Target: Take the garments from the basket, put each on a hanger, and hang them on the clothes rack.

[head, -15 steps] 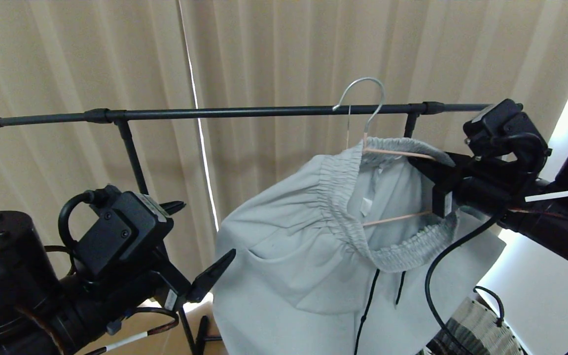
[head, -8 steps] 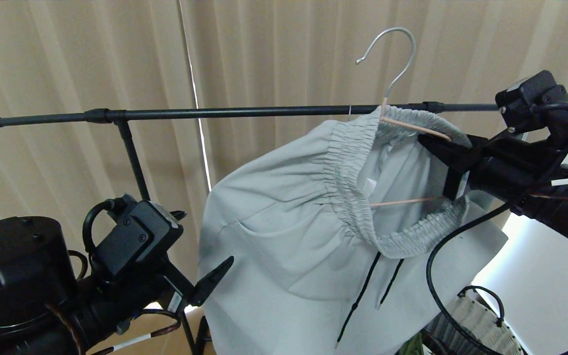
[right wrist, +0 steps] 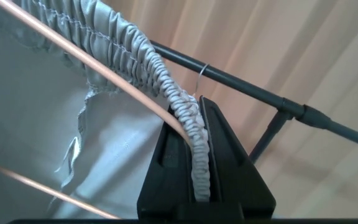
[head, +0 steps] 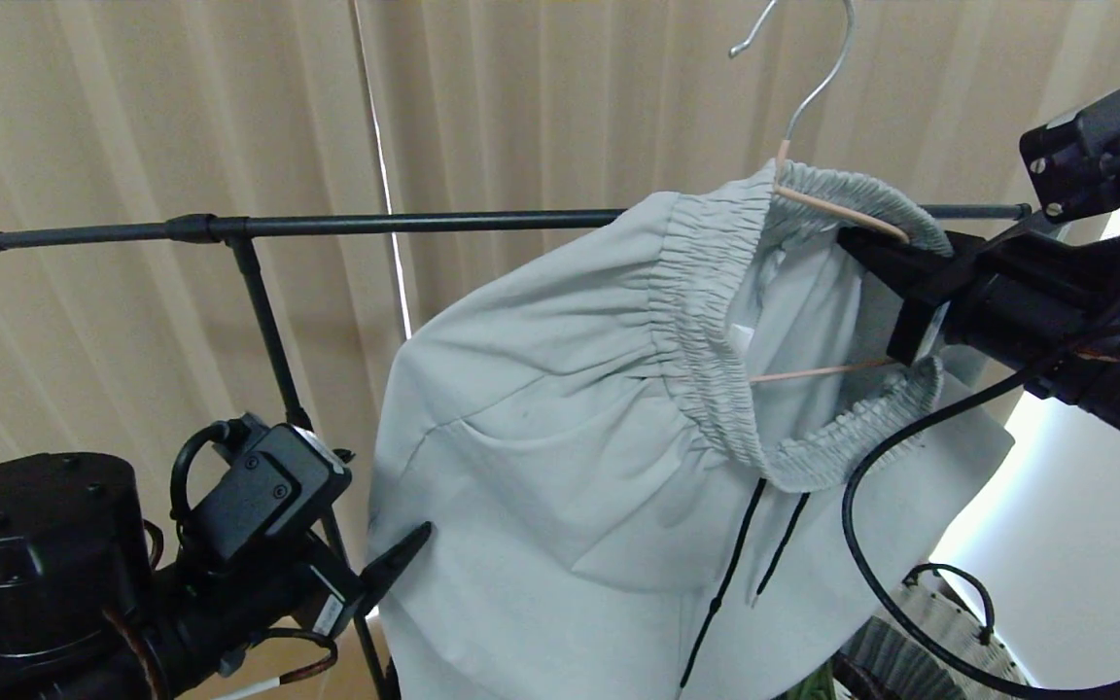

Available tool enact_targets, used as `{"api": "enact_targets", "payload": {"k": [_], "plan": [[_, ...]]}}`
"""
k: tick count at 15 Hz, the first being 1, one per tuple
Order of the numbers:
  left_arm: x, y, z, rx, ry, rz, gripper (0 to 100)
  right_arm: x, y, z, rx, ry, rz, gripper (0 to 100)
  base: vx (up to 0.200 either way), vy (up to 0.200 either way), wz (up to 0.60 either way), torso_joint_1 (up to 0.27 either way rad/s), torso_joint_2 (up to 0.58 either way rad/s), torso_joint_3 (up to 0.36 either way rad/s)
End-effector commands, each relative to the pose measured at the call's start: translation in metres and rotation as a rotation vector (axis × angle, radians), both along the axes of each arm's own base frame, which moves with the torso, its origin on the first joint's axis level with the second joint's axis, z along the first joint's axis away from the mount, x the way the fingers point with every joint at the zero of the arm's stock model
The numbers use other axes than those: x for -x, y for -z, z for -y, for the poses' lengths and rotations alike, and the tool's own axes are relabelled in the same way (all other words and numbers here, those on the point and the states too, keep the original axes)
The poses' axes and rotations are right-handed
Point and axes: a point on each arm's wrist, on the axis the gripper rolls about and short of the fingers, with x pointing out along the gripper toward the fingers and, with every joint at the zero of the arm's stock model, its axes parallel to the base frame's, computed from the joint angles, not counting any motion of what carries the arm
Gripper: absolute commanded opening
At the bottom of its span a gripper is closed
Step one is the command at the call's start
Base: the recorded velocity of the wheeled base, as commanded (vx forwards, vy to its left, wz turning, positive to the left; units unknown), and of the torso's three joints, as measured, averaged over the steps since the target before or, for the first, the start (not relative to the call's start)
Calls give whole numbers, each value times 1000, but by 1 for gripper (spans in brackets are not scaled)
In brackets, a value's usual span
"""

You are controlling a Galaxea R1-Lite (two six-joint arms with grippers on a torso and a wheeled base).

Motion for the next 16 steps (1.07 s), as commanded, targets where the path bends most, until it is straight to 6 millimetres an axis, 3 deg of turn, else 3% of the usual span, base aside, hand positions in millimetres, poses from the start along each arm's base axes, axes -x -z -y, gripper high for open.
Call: {"api": "enact_targets", "payload": {"k": [1, 3, 8, 16], "plan": [[-6, 1, 3, -3, -2, -7, 0, 3, -3, 1, -2, -2, 9, 0, 0, 0, 0, 0, 0, 0], [-7, 3, -3, -9, -32, -13, 0, 3, -3, 1, -3, -1, 11, 0, 0, 0, 0, 0, 0, 0], [-13, 19, -44, -59, -222, -66, 0, 1, -6, 2, -6, 12, 19, 0, 0, 0, 0, 0, 0, 0], [-13, 8, -42, -1, -210, 24, 0, 0, -2, 2, 12, 13, -21, 0, 0, 0, 0, 0, 0, 0]]}}
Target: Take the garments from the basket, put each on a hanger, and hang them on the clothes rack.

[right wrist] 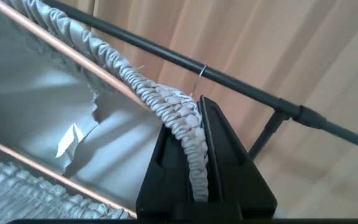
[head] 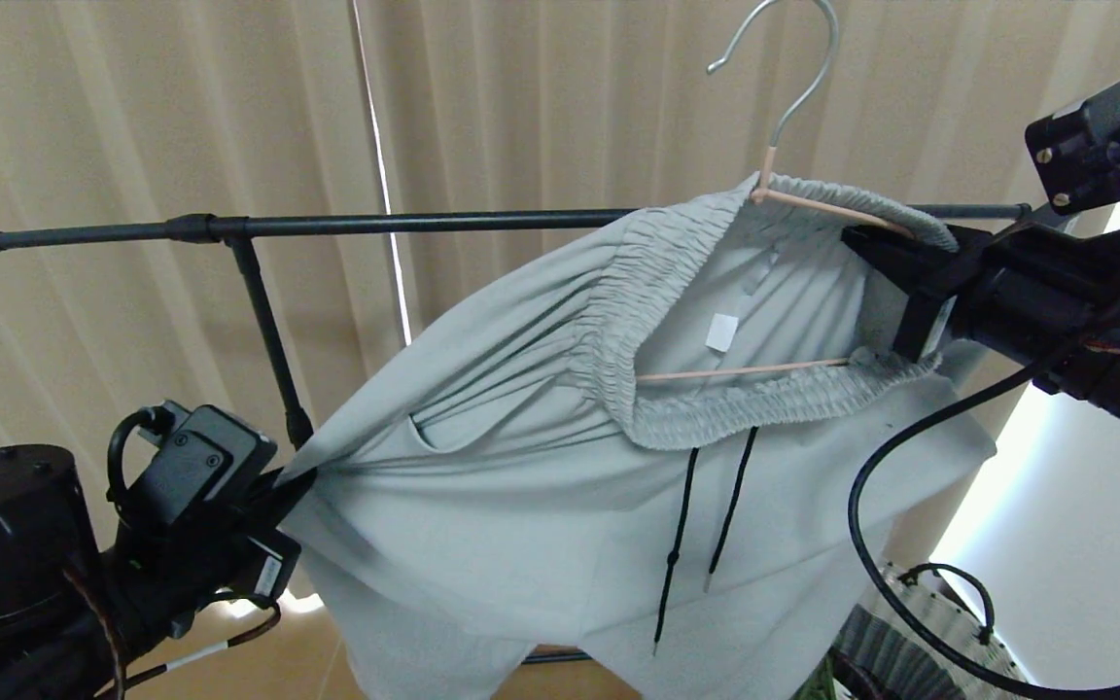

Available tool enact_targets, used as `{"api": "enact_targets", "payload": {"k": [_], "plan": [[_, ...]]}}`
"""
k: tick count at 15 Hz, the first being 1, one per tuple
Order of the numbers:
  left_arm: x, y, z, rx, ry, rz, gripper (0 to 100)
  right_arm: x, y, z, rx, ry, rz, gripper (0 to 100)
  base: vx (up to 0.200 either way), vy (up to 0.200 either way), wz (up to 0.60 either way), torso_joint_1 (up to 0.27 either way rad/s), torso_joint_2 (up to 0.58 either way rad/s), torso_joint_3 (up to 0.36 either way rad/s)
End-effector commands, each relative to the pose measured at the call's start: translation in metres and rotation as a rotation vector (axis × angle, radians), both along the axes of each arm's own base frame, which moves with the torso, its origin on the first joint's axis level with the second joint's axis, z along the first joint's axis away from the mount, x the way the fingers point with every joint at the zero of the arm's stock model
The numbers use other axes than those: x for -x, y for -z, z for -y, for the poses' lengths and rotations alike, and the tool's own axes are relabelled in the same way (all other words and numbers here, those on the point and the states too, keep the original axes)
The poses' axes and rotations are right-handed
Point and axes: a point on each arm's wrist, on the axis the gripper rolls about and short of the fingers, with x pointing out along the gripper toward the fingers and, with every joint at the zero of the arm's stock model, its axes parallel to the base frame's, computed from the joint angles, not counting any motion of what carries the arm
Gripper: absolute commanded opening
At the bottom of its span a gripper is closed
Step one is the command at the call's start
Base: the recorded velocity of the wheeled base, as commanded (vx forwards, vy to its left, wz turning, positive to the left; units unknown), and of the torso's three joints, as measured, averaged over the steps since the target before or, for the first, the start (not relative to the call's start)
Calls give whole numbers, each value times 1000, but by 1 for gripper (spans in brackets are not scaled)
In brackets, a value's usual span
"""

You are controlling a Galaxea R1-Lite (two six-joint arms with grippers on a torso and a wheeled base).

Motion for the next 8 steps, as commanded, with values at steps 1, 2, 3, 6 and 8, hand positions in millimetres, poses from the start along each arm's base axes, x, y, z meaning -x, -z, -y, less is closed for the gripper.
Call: {"api": "enact_targets", "payload": {"k": [1, 2, 3, 6, 8], "plan": [[3, -3, 5, 22, 27, 19, 100, -1, 3, 0, 12, 2, -25, 0, 0, 0, 0, 0, 0, 0], [6, -6, 9, 55, 44, 25, 100, 0, 6, 0, 25, 5, -54, 0, 0, 0, 0, 0, 0, 0], [11, -10, 13, 103, 64, 34, 100, 2, 6, 1, 33, 8, -74, 0, 0, 0, 0, 0, 0, 0], [30, -25, 20, 228, 128, 72, 100, 7, 9, 6, 60, 20, -135, 0, 0, 0, 0, 0, 0, 0], [45, -31, 19, 295, 159, 94, 100, 9, 14, 16, 89, 80, -204, 0, 0, 0, 0, 0, 0, 0]]}}
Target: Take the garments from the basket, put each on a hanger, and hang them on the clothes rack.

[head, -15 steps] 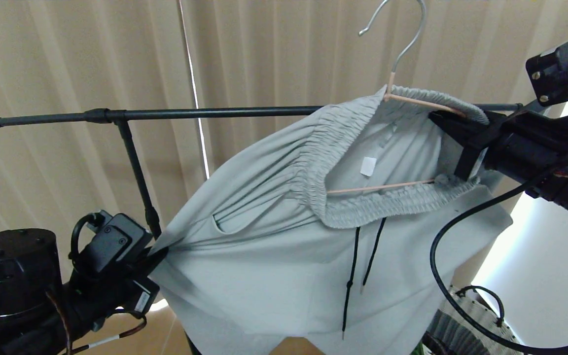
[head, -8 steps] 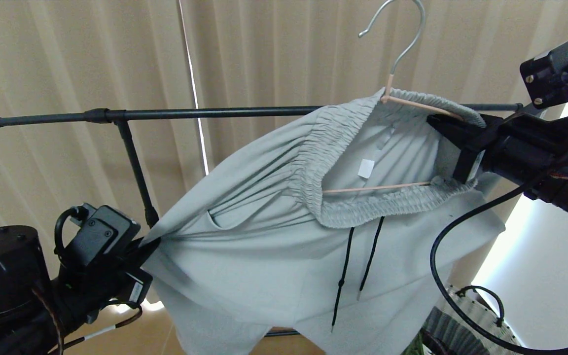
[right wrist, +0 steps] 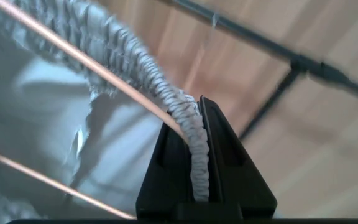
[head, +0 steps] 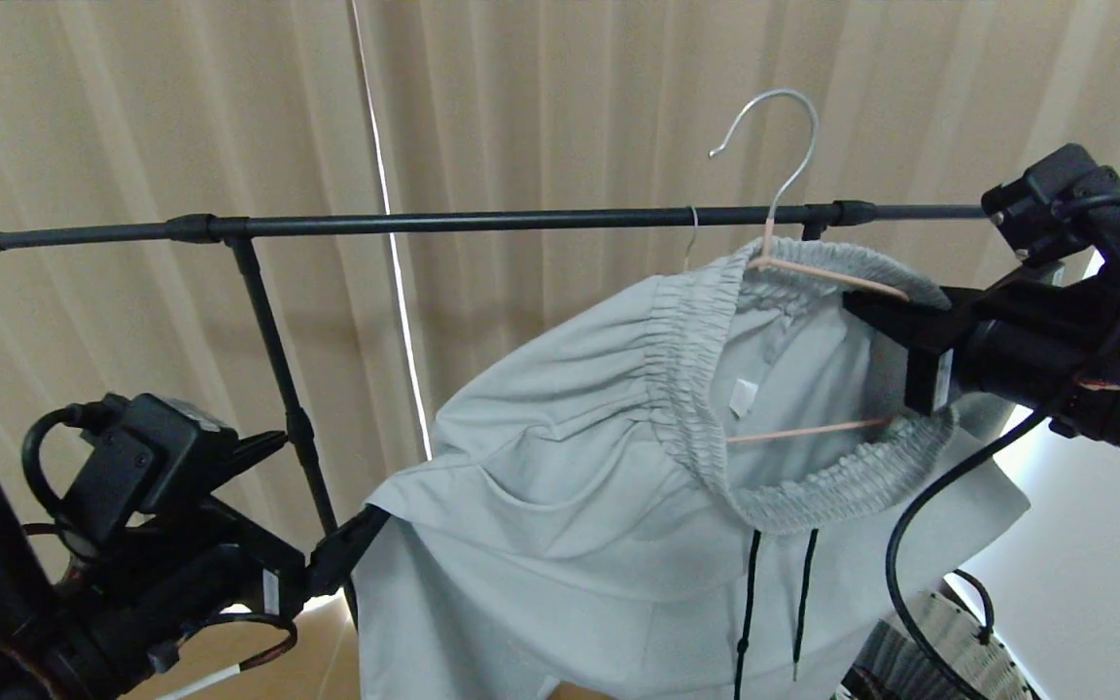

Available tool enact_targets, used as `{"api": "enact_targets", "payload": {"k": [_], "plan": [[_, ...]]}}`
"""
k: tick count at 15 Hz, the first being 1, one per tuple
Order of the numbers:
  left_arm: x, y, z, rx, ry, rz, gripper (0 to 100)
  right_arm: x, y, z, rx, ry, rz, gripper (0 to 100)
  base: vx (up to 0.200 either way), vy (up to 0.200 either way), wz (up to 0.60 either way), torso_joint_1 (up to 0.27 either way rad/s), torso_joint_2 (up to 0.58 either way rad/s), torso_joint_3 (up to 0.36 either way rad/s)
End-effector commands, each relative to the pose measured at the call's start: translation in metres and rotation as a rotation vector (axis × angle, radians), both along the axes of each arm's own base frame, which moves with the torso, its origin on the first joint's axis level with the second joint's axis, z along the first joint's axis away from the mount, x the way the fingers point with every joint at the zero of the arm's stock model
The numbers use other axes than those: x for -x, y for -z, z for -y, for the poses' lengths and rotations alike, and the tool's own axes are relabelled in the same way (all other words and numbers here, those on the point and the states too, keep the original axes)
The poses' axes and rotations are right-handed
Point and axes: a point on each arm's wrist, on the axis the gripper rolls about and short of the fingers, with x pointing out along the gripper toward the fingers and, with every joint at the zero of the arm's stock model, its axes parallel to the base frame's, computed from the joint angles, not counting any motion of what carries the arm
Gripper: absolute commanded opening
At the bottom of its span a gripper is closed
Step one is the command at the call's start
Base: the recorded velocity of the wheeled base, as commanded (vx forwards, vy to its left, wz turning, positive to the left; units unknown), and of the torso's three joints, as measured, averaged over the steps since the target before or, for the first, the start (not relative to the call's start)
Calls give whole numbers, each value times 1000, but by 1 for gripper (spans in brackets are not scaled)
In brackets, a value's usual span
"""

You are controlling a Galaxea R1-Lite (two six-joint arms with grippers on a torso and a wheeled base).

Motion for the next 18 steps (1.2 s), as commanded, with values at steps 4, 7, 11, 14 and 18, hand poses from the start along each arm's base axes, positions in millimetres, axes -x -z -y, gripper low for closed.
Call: {"api": "enact_targets", "payload": {"k": [4, 7, 11, 14, 18], "plan": [[37, -12, -10, 109, 145, 72, 100, 17, 1, 15, 53, 95, -93, 0, 0, 0, 0, 0, 0, 0], [37, -19, -12, 129, 150, 96, 100, 29, 1, 25, 115, 156, -214, 0, 0, 0, 0, 0, 0, 0], [30, -16, -23, 116, 61, 89, 100, 31, 5, 27, 153, 220, -259, 0, 0, 0, 0, 0, 0, 0], [39, -12, -14, 117, 205, 71, 100, 24, 1, 24, 88, 235, -233, 0, 0, 0, 0, 0, 0, 0], [47, -13, -9, 175, 285, 52, 100, 14, -5, 23, 55, 254, -214, 0, 0, 0, 0, 0, 0, 0]]}}
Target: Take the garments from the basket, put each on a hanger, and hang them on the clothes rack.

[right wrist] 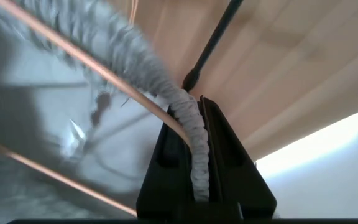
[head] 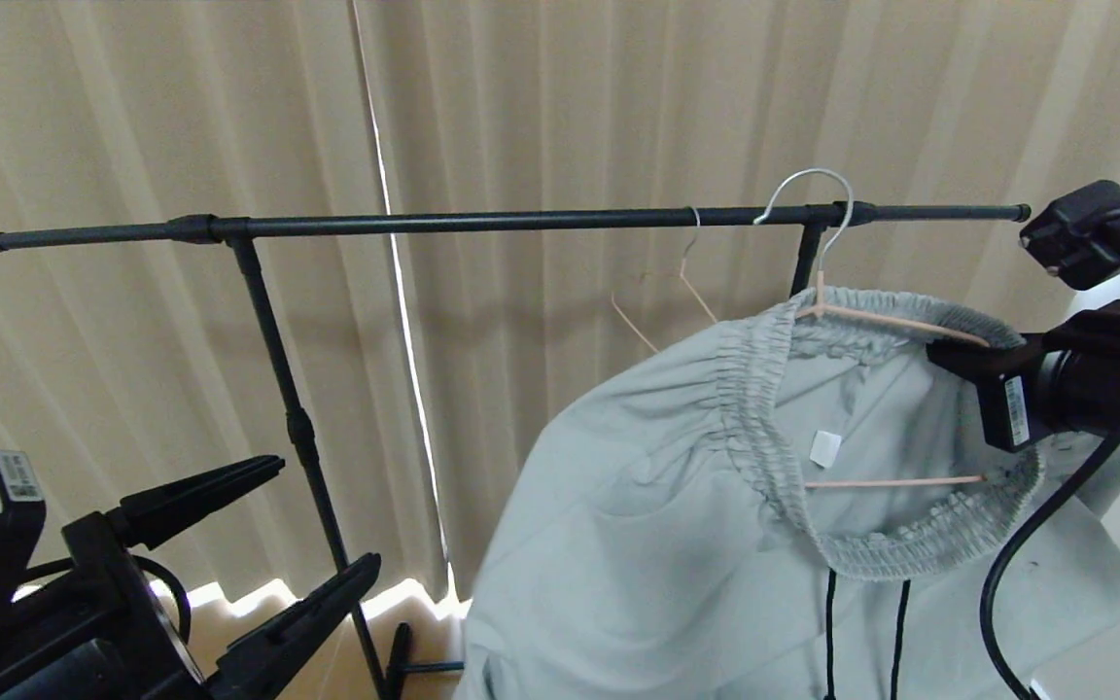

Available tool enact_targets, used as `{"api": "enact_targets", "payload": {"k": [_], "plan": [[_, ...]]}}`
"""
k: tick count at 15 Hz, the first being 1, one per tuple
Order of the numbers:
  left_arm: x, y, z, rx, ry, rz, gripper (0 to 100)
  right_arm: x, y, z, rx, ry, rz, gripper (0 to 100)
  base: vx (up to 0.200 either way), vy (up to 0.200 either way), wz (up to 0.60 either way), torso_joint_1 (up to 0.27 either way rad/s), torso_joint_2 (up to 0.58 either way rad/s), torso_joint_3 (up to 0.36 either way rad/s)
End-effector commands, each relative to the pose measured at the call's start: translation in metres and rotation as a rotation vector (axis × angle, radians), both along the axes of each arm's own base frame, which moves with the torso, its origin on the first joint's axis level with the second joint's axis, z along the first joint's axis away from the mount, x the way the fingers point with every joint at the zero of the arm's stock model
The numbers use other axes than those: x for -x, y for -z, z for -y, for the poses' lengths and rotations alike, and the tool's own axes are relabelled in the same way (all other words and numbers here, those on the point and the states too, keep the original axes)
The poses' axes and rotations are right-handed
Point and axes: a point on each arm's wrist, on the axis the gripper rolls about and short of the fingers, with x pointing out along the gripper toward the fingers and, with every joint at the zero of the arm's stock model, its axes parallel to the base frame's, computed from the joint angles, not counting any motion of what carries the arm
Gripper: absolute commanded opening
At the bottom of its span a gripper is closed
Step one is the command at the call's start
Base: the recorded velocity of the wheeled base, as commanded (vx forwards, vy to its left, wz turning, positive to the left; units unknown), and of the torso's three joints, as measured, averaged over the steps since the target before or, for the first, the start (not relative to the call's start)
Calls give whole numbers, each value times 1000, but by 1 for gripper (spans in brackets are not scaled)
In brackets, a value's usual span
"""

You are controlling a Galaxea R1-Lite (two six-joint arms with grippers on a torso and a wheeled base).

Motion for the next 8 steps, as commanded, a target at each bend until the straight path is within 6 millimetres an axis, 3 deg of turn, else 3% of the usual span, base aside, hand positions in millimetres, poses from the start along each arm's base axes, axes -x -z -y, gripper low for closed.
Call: {"api": "enact_targets", "payload": {"k": [1, 5, 8], "plan": [[1, -2, 1, 13, 10, 3, 100, -6, -1, -1, -2, 6, -1, 0, 0, 0, 0, 0, 0, 0], [-9, -1, -6, 5, -73, -10, 100, -4, 2, -2, -7, 4, -17, 0, 0, 0, 0, 0, 0, 0], [-12, 0, -13, -1, -127, -11, 100, -8, 4, -13, -109, 10, -39, 0, 0, 0, 0, 0, 0, 0]]}}
